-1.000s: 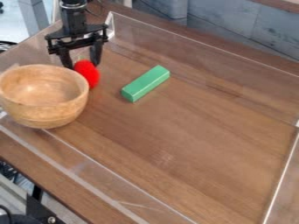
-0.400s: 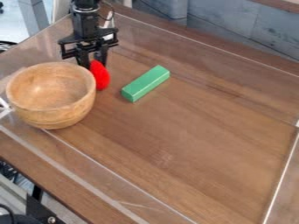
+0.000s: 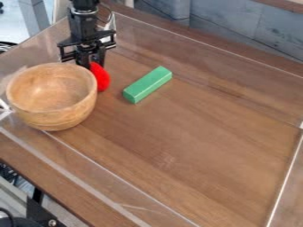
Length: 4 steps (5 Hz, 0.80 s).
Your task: Move the red fruit to the left
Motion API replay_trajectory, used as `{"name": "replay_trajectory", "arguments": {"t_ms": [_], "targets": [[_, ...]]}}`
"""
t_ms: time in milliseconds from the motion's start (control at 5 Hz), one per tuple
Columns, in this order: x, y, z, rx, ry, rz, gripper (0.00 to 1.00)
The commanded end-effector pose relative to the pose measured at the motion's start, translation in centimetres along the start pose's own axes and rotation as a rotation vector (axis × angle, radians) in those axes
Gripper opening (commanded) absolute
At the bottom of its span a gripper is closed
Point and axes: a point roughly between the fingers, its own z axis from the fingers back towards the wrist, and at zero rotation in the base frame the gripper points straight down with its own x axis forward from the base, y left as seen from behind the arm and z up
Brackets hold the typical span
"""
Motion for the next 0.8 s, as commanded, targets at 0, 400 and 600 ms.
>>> {"name": "replay_trajectory", "arguments": {"t_ms": [0,400,600], "targets": [[0.3,0.3,0.8,-0.004,-0.028,0.009,1.00],[0.4,0.9,0.3,0.018,-0.027,0.006,0.00],[1.1,1.2,-0.2,0.028,-0.024,0.009,0.00]]}}
